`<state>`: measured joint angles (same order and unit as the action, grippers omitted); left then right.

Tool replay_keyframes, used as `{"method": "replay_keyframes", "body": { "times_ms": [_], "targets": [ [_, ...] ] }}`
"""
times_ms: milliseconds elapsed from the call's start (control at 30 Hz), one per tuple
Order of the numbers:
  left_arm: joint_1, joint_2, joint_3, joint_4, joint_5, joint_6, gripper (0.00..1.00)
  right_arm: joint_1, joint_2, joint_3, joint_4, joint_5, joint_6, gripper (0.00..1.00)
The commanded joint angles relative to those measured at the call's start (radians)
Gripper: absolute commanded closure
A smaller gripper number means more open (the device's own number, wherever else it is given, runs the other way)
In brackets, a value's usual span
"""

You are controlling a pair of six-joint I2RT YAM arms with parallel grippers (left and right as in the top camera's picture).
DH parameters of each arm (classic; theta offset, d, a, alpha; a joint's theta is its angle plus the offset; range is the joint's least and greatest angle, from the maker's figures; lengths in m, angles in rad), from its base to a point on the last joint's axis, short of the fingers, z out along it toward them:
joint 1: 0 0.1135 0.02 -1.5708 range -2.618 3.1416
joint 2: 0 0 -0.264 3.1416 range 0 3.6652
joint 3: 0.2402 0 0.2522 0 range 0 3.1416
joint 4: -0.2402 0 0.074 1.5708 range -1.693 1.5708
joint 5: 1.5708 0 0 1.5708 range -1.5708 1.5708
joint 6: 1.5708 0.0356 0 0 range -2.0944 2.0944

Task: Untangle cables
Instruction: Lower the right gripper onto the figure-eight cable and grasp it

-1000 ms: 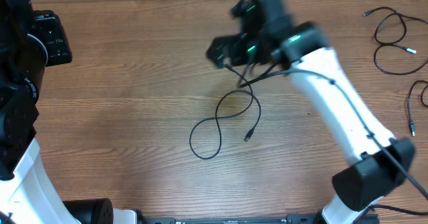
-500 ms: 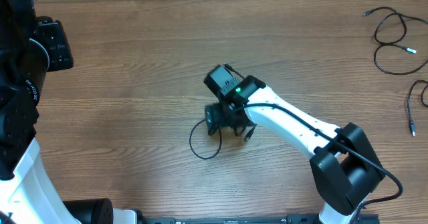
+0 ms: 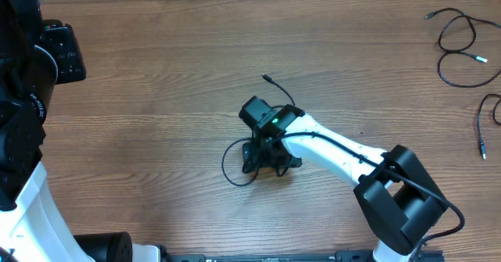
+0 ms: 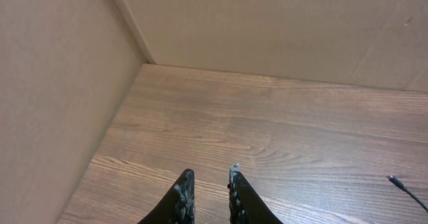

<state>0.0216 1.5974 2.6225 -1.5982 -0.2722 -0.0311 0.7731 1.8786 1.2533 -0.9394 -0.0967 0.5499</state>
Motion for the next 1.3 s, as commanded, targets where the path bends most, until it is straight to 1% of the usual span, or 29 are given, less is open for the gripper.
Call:
{"method": "replay_keyframes", "body": {
  "times_ms": [0,100,200,267,300,567,867,1100,1133,1200,1267],
  "targets": [
    [0.006,-0.002,0.004,0.002,0.011,-0.014,0.82,0.029,-0.002,-0.004,0.011,0.018,0.003,0.11],
    [0.006,-0.002,0.004,0.002,0.011,-0.014,0.82,0.040,-0.002,-0.004,0.018,0.018,0.000,0.12],
    [0.006,-0.002,0.004,0.000,0.010,-0.014,0.82,0.041,-0.002,-0.004,0.021,0.021,-0.005,0.18],
    [0.006,-0.002,0.004,0.000,0.010,-0.014,0.82,0.041,-0.002,-0.004,0.023,0.021,-0.008,0.24],
    [0.006,-0.002,0.004,0.000,0.010,-0.014,0.82,0.041,-0.002,-0.006,0.026,0.021,-0.009,0.25],
    [0.006,-0.002,0.004,-0.002,0.010,-0.014,0.82,0.041,-0.001,-0.076,0.113,0.017,-0.058,0.24],
    [0.006,-0.002,0.004,-0.014,0.010,-0.014,0.82,0.041,0.066,-0.076,0.127,0.017,-0.107,0.24],
    [0.006,-0.002,0.004,-0.014,0.010,-0.014,0.82,0.039,0.115,-0.076,0.143,0.029,-0.113,0.25],
    [0.006,-0.002,0.004,-0.014,0.010,-0.014,0.82,0.039,0.124,-0.076,0.145,0.029,-0.114,0.36],
    [0.006,-0.002,0.004,-0.014,0.010,-0.014,0.82,0.038,0.131,-0.076,0.145,0.032,-0.113,0.96],
    [0.006,-0.002,0.004,-0.015,0.010,-0.014,0.82,0.039,0.130,-0.076,0.145,0.036,-0.114,0.96]
  ]
}}
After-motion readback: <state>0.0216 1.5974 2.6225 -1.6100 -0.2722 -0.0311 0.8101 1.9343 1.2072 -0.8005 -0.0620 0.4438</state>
